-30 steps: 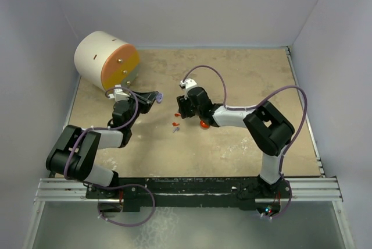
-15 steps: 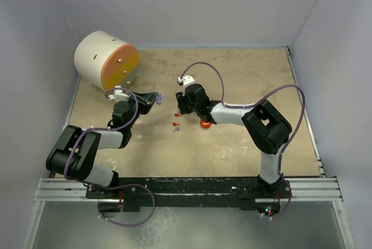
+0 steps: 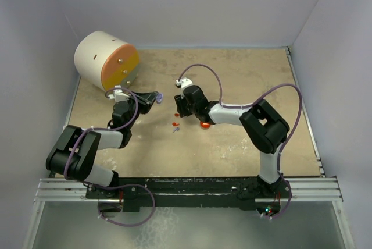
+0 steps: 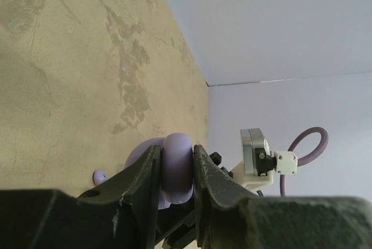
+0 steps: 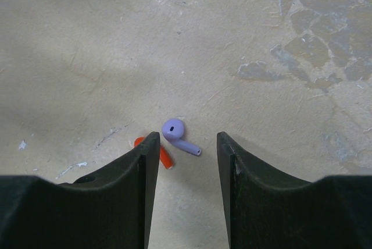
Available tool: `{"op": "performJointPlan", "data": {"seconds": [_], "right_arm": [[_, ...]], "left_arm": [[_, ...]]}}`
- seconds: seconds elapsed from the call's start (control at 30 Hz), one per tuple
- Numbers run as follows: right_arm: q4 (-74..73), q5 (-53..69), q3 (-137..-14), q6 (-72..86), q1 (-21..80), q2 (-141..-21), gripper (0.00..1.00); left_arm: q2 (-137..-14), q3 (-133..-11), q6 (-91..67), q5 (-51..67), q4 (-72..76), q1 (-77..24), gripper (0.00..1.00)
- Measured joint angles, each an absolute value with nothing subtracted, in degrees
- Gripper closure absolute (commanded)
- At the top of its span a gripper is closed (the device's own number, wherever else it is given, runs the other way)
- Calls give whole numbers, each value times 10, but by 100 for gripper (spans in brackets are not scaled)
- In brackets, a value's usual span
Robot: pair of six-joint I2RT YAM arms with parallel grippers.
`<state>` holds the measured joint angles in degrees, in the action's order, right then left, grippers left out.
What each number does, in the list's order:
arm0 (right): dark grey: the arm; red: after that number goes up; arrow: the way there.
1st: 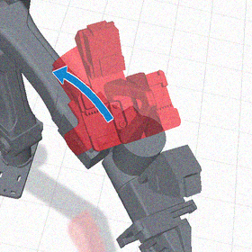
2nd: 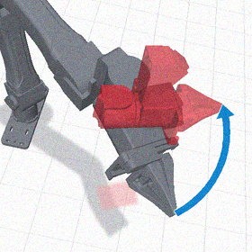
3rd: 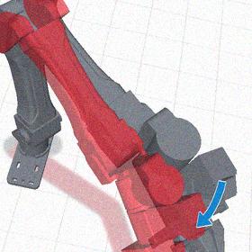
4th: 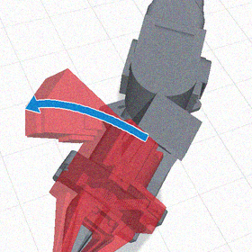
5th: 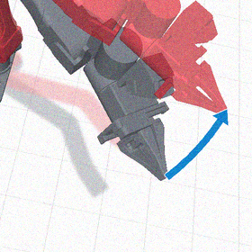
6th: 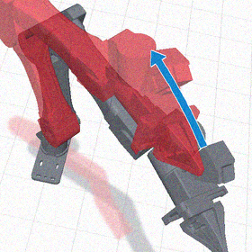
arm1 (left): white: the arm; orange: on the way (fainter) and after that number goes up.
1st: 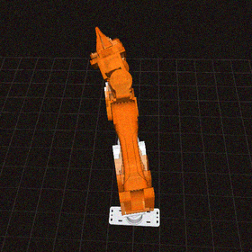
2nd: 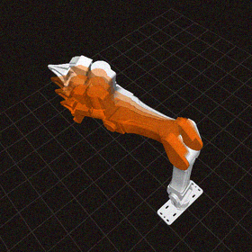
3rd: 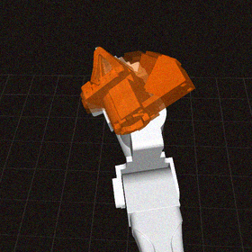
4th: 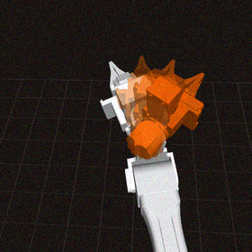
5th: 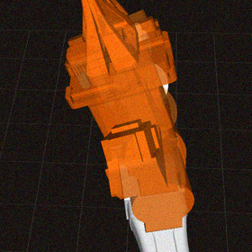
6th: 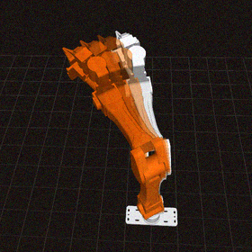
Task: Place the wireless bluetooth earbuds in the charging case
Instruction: Pick up the earbud from the center of the board.
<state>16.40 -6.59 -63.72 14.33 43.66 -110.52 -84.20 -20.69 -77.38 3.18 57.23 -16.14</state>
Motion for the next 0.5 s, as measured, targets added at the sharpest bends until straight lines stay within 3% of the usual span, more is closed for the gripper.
{"op": "performJointPlan", "data": {"seconds": [0.5], "right_arm": [[160,-65,-648,143,446,-1126,57]], "left_arm": [[-842,-205,-774,32,579,-161,100]]}}
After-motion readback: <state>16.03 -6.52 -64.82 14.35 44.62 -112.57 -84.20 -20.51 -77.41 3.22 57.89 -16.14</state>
